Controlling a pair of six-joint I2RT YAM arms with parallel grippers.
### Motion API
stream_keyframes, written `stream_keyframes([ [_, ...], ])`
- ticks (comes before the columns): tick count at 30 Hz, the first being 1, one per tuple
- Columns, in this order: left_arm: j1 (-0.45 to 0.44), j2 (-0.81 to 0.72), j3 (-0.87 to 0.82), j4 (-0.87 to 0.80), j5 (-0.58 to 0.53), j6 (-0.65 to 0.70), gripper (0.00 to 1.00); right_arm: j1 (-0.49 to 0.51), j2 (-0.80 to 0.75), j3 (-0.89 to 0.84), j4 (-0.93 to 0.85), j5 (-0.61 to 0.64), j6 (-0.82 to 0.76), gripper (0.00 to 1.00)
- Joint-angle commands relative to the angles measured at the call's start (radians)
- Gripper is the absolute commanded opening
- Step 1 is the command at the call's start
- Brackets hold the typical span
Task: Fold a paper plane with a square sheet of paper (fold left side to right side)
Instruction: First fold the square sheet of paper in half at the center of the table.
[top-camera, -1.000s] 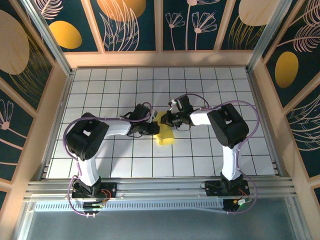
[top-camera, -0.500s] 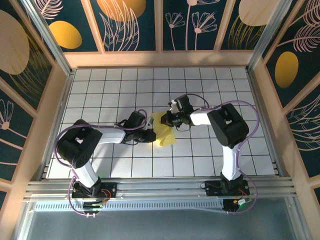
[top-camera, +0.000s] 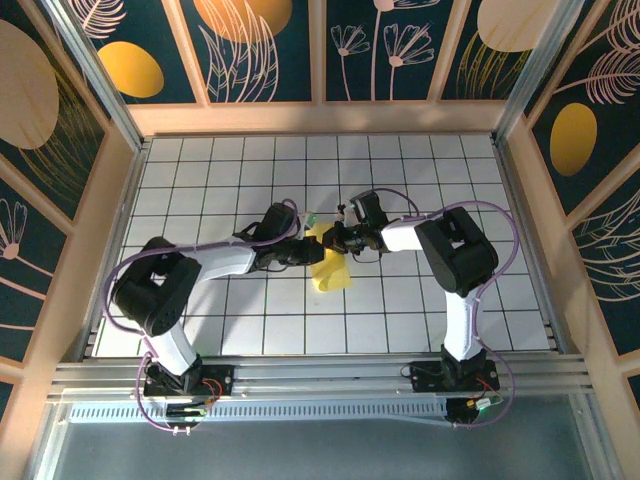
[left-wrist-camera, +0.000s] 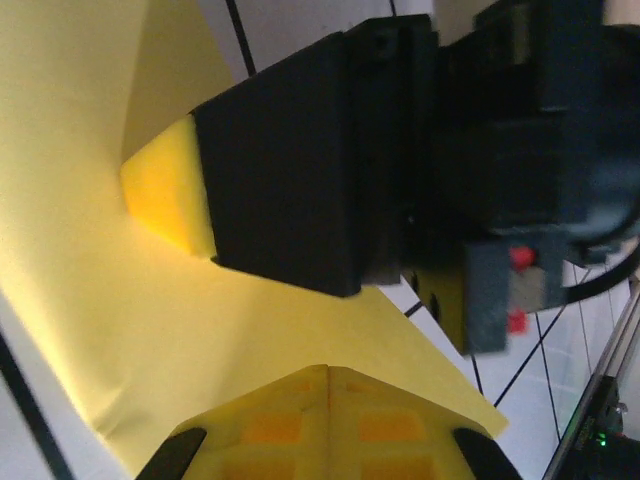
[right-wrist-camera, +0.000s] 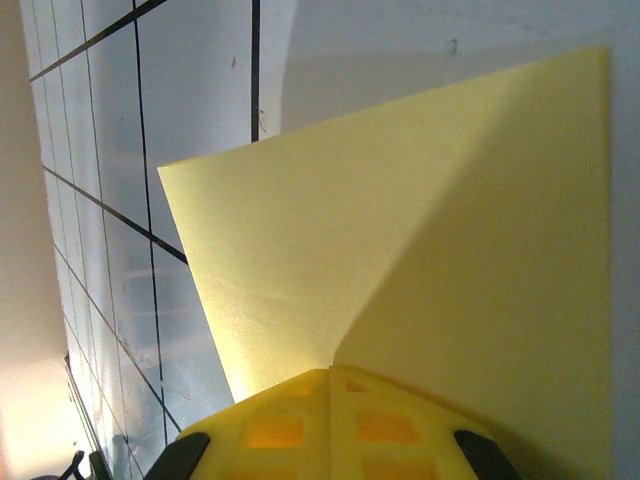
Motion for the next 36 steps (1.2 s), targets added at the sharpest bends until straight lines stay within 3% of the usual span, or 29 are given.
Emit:
stream_keyframes([
  [1,-0.002,0.064,0.008,0.016,0.045,-0.016,0.04,-0.022,0.017,-0.043,-0.078,0.086,-0.01,0.0],
  [22,-0.02,0.108,-0.049,-0.046,0.066,0.022,0.04,-0.018,0.023,-0.035,-0.096,0.1,-0.009,0.0],
  [36,-0.05,0.014,-0.162,-0.12,0.07,0.059,0.04,-0.018,0.029,-0.031,-0.103,0.107,-0.008,0.0],
])
